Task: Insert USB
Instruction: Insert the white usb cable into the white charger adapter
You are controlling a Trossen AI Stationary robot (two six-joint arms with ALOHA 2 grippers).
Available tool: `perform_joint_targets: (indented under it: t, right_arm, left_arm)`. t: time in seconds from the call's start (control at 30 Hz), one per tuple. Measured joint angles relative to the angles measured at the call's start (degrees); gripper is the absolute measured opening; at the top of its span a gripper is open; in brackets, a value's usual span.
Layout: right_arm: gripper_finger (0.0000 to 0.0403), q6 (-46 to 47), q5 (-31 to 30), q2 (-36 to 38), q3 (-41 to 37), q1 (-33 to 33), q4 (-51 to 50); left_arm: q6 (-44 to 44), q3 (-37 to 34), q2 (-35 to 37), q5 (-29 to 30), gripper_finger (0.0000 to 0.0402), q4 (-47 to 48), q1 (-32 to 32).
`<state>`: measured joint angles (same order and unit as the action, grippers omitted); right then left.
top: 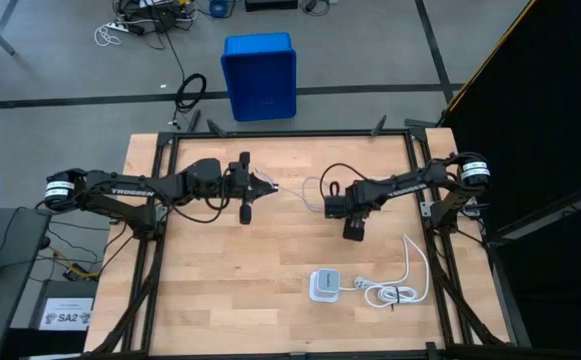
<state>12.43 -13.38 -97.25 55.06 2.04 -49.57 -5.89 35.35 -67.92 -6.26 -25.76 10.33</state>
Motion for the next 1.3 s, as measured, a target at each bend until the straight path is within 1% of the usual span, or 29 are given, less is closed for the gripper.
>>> perform_joint_targets:
  t: [0.07, 0.2, 0.3, 0.37, 0.43, 0.5, 0.57, 0.63, 0.67, 0.7, 0.87, 0.93, 1.0, 1.07, 1.13, 1.2, 1.3]
  right_arm:
    - [0.0170, -0.29, 1.17, 0.01, -0.11, 0.72, 0.21]
    - [0.0110, -2.13, 4.74, 0.38, -0.07, 2.29, 0.96]
    - [0.0107, -3.48, 7.94, 0.57, 0.00, 3.80, 1.66]
    - [0.0107, -4.52, 11.95, 0.70, 0.00, 5.12, 2.22]
    - [0.0107, -6.37, 18.38, 0.76, 0.00, 6.78, 3.22]
    - [0.0107, -8.65, 27.56, 0.59, -0.12, 8.94, 5.27]
    - [0.0107, -10.15, 38.16, 0.45, -0.24, 11.43, 7.17]
    - [0.0107, -10.56, 46.95, 0.52, -1.04, 14.02, 10.31]
    - [0.0107, -10.51, 49.96, 0.52, -1.78, 15.19, 11.16]
    - [0.0107, -10.49, 51.26, 0.52, -2.55, 16.30, 11.17]
    - [0.0111, -10.89, 50.01, 0.50, -6.00, 20.65, 10.79]
    - [0.0149, -10.94, 47.92, 0.50, -6.76, 21.41, 10.83]
    - [0.0201, -11.14, 45.08, 0.50, -6.99, 21.76, 9.93]
    - [0.0249, -11.25, 43.81, 0.71, -6.86, 21.94, 9.02]
    - [0.0284, -11.51, 43.65, 0.76, -6.38, 22.53, 7.68]
    - [0.0305, -11.68, 42.16, 0.71, -5.31, 22.93, 5.45]
    - [0.0313, -11.80, 37.06, 0.95, -3.27, 22.93, 1.43]
  left_arm:
    - [0.11, 0.00, 0.00, 0.00, 0.0000, 0.02, 0.00]
    - [0.40, 0.00, 0.00, 0.01, 0.0000, 0.02, -0.32]
    - [0.44, 0.00, 0.00, 0.02, 0.0000, 0.05, -0.67]
    - [0.51, 0.00, 0.00, 0.00, 0.0000, 0.05, -0.72]
    - [0.53, 0.00, 0.00, 0.02, 0.0000, 0.20, -0.72]
    - [0.55, 0.00, 0.00, 0.02, 0.0000, 0.30, -0.72]
    - [0.56, 0.00, 0.00, 0.02, 0.0000, 0.68, -0.72]
    - [0.59, 0.00, 0.00, 0.02, 0.0000, 0.81, -0.87]
    - [0.59, 0.00, 0.00, 0.02, 0.0000, 1.05, -1.06]
    - [0.59, 0.00, 0.00, 0.02, 0.0000, 1.14, -1.19]
    - [0.59, 0.02, 0.00, 0.00, 0.0000, 1.19, -1.49]
    - [0.59, 0.00, 0.00, 0.04, 0.0000, 1.31, -1.46]
    - [0.59, 0.00, -0.02, 0.02, 0.0000, 1.31, -1.46]
    - [0.59, 0.02, -0.02, 0.00, 0.0000, 1.29, -1.46]
    - [0.59, 0.02, -0.02, 0.02, 0.0000, 1.30, -1.46]
    - [0.61, 0.02, -0.02, 0.02, 0.0000, 1.31, -1.46]
    - [1.06, 0.02, -0.02, 0.02, 0.0000, 1.31, -1.46]
